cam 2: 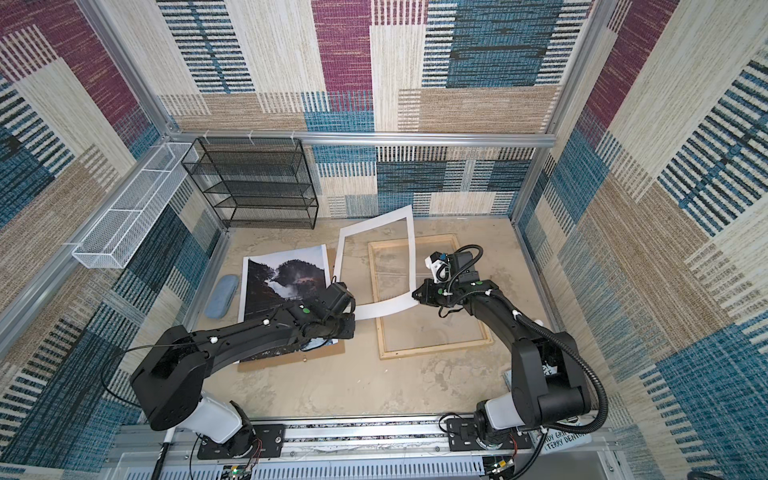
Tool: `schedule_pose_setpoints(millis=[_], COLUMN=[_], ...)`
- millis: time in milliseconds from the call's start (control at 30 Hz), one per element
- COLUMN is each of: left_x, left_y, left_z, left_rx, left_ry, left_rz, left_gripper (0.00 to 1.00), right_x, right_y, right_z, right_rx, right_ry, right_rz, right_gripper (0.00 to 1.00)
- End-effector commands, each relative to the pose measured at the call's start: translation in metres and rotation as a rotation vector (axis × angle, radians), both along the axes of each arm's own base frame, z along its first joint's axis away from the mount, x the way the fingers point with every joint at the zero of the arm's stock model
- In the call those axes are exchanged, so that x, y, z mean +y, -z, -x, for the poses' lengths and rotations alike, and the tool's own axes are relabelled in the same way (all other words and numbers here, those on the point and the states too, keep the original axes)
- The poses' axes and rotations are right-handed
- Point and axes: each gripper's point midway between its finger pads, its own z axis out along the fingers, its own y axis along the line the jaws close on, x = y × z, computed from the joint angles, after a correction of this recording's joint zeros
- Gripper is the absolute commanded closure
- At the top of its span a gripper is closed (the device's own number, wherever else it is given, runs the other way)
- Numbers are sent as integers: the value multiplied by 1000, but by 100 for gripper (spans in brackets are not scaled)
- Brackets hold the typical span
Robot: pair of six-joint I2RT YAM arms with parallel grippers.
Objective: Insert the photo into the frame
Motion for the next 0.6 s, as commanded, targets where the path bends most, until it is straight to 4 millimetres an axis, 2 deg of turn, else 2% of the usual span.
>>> schedule_pose_setpoints(millis=[0, 100, 300, 467, 567], left_x=[-25, -41, -66, -77, -74], left_y=[2, 10, 9, 14, 23], left_z=[5, 10, 7, 6, 6], left_rx=[14, 26, -1, 9, 23], left_ry=[14, 49, 123, 157, 145], left_rz=[56, 75, 111, 109, 75], left_gripper=[65, 64, 64, 66, 68], right_x=[-1, -4, -7, -7, -8], right_y=[-2, -1, -1, -3, -5], right_z=[-7, -8, -5, -6, -6], right_rx=[-28, -32, -33, -42, -47], right_ry=[-14, -9, 2, 8, 9], right_rz=[6, 8, 10, 5, 6], right_gripper=[100, 100, 100, 100, 100])
